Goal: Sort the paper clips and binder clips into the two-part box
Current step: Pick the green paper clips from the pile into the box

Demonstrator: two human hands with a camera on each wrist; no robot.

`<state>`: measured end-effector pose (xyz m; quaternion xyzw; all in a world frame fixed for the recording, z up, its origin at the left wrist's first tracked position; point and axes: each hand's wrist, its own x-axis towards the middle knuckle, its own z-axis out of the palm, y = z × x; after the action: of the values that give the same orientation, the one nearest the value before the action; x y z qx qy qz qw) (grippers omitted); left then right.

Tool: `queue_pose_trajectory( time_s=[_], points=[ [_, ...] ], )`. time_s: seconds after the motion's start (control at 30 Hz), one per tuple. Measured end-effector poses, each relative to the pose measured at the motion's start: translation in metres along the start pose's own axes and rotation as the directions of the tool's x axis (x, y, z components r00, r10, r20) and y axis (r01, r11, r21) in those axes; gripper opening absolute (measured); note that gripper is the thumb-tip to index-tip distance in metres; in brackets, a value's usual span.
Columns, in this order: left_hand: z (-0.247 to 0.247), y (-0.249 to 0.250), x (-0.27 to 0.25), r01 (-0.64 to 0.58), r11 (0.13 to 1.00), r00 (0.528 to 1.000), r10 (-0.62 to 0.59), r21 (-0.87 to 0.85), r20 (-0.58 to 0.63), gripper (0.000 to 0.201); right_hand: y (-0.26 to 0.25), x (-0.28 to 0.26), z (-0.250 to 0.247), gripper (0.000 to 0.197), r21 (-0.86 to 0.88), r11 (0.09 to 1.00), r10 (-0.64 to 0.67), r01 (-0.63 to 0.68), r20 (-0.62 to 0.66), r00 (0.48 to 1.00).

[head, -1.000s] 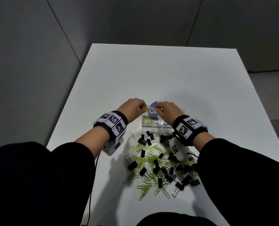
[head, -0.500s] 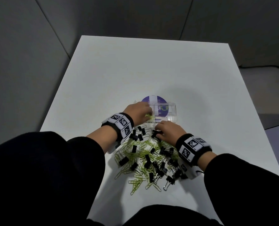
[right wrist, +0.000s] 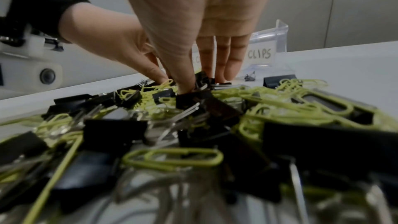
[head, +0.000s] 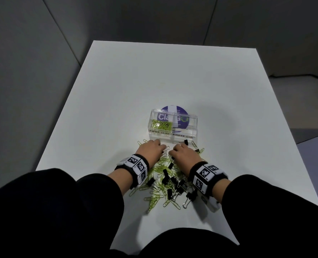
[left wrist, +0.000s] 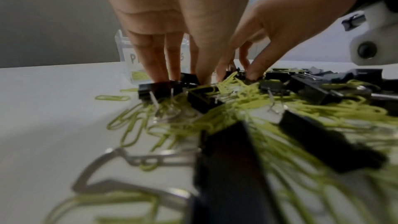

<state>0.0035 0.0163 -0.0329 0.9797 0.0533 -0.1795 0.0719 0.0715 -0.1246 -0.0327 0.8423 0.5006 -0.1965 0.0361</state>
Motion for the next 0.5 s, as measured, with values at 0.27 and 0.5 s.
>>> queue_pose_trajectory(
  time_s=[0.27,0.5],
  points=[
    [0.001,0.011,-0.007,0.042,0.995,0.999,-0.041,-0.092,0.014,0.032,0.004,-0.010,0.006,0.046,0.030,1.000,0.002,-0.002,0.026,1.000],
    [0.001,0.020,-0.002,0.054,0.997,0.995,-0.050,-0.055,0.082,0.032,0.010,-0.007,-0.002,0.038,0.014,0.999,0.034,-0.035,0.069,0.997]
  ],
)
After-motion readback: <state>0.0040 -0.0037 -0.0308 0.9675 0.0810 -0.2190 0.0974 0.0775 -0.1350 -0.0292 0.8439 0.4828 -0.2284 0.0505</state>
